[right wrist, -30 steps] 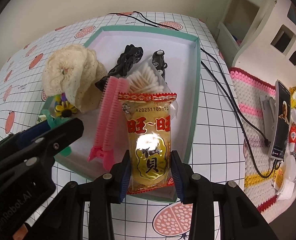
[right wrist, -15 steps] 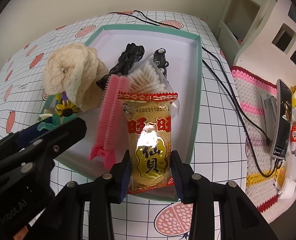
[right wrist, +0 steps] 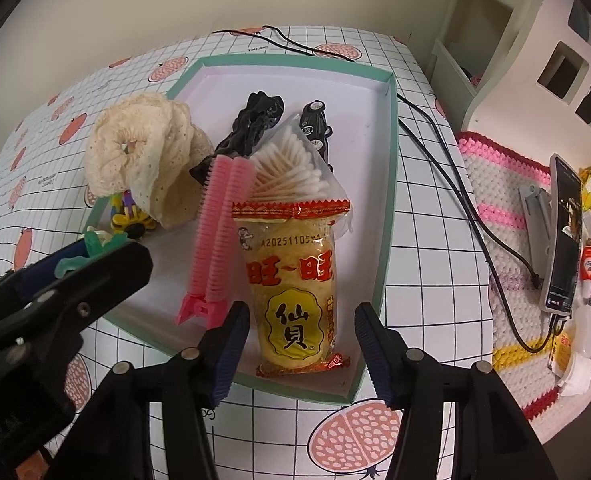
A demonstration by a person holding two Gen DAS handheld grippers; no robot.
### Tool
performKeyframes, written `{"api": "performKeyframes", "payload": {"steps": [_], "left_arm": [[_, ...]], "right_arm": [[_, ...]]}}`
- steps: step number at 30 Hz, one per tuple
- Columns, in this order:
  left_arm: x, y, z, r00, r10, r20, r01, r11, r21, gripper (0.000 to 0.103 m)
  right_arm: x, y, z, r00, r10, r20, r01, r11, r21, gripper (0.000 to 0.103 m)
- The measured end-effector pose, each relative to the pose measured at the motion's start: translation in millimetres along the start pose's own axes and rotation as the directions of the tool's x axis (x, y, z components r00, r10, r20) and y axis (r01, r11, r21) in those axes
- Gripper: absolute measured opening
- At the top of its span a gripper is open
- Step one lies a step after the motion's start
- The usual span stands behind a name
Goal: Organize objects
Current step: 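Open the left gripper to drop the green figure while the right releases the packet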
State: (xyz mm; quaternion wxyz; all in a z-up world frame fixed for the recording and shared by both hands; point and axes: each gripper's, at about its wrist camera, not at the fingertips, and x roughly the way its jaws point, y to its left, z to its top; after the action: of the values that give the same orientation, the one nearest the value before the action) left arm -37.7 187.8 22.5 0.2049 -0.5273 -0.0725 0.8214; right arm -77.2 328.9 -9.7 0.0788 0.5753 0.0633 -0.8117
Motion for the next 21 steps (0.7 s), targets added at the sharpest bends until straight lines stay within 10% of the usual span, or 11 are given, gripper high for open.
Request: {"api": "performKeyframes", "payload": {"steps": [21], "left_arm": [[-14, 5, 1, 0.999, 0.036, 0.017, -0.036, 0.999, -0.017, 0.068]], "right_arm": [[-9, -3, -3, 0.999, 0.004, 0.038, -0.005, 1.000, 0.004, 0.065]]}}
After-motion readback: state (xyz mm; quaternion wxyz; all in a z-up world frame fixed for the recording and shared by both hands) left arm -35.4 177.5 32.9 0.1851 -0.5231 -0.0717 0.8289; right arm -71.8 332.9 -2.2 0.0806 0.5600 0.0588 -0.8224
